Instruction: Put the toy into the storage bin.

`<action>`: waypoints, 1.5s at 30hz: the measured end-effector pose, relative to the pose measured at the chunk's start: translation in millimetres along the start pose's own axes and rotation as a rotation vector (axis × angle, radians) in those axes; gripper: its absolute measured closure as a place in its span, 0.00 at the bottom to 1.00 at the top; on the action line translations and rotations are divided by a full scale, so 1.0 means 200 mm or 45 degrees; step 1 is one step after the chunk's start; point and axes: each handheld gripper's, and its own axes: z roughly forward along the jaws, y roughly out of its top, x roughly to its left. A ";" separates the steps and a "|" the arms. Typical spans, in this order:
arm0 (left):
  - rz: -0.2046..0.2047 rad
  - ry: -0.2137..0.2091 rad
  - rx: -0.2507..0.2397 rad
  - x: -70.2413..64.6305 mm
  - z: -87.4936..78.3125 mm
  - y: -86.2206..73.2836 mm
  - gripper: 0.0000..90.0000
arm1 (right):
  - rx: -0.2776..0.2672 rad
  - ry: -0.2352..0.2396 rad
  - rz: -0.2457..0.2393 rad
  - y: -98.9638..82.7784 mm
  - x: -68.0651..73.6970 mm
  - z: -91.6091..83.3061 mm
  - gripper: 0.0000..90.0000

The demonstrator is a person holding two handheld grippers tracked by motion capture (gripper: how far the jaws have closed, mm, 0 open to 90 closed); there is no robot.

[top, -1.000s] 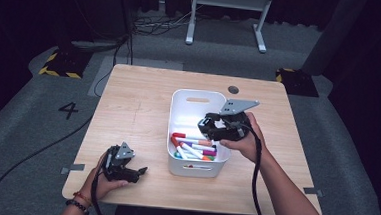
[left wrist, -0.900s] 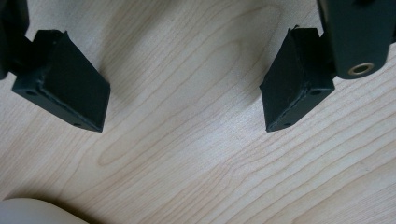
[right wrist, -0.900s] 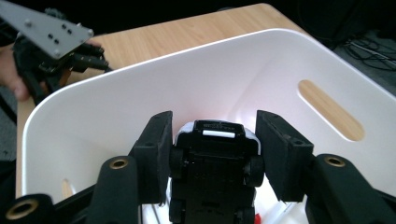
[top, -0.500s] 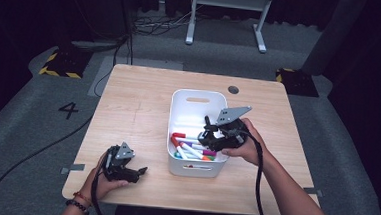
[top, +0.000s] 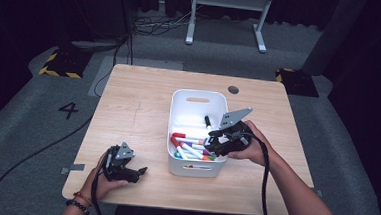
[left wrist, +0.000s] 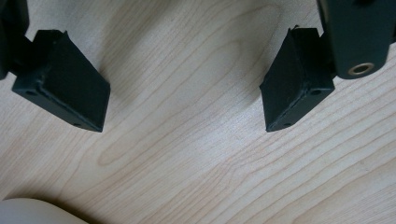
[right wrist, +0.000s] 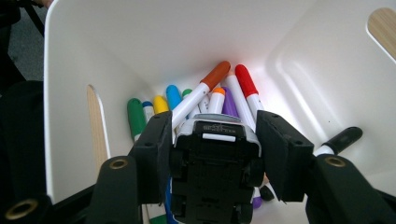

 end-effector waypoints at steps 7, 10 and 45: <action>-0.002 -0.002 0.001 0.00 0.00 0.00 0.18 | 0.011 0.016 -0.004 -0.03 -0.01 -0.05 0.53; -0.002 -0.002 0.001 0.00 0.00 0.00 0.18 | 0.017 0.019 -0.002 -0.04 -0.02 -0.07 0.53; -0.002 -0.002 0.001 0.00 0.00 0.00 0.18 | 0.046 0.007 -0.107 -0.06 -0.01 -0.11 0.50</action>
